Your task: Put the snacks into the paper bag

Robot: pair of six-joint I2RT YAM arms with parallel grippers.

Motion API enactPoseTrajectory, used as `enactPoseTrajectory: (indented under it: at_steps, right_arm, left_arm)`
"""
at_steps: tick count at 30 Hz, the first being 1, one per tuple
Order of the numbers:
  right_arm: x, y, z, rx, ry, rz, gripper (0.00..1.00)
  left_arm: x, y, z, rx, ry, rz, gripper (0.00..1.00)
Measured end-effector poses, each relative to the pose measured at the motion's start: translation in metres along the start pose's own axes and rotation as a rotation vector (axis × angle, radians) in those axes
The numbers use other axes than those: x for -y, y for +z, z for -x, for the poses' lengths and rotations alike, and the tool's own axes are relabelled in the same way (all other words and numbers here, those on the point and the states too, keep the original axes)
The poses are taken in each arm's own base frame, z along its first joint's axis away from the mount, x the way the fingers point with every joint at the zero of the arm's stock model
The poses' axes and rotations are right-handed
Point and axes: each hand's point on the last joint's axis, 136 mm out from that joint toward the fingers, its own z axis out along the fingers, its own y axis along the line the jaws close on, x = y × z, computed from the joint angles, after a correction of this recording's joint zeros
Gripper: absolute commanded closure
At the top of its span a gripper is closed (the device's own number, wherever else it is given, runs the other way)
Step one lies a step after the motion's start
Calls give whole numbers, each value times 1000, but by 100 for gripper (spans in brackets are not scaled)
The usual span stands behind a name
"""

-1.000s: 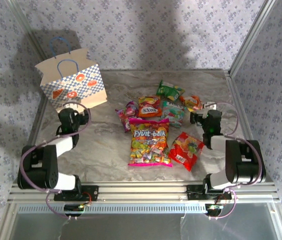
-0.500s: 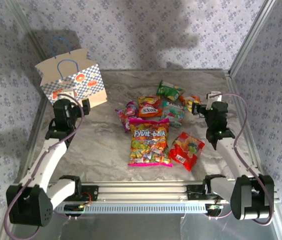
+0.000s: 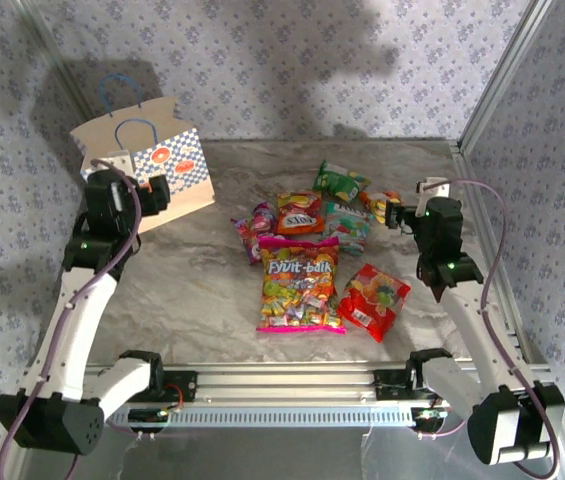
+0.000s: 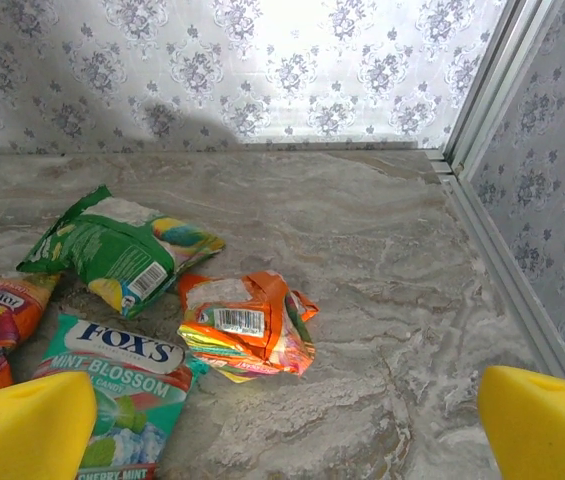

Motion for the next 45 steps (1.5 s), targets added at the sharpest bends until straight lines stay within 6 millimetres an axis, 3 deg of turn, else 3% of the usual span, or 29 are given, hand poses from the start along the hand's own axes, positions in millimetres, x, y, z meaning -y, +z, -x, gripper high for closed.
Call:
enactPoseTrajectory:
  at_steps: [4, 12, 16, 23, 29, 37, 45]
  right_arm:
    - [-6, 0, -7, -47, -9, 18, 0]
    - [-32, 1, -21, -102, -55, 79, 0]
    - [-47, -2, -19, -89, -70, 120, 0]
    - [-64, -2, -9, -85, -115, 138, 0]
    - [-77, 1, -17, -112, -159, 155, 0]
    - [-99, 4, -28, -146, -201, 207, 0]
    - [-121, 7, -28, -159, -252, 254, 0]
  left_arm:
    - [-3, 1, 13, -28, 22, 36, 11]
    - [5, -8, 60, -41, 113, 24, 8]
    - [0, -3, 55, -93, 150, 22, 8]
    - [-26, 28, 35, -206, 156, 43, 9]
    - [-35, 48, 26, -249, 161, 17, 9]
    - [-31, 78, 26, -254, 175, -6, 16]
    - [-35, 97, 47, -219, 169, 2, 17]
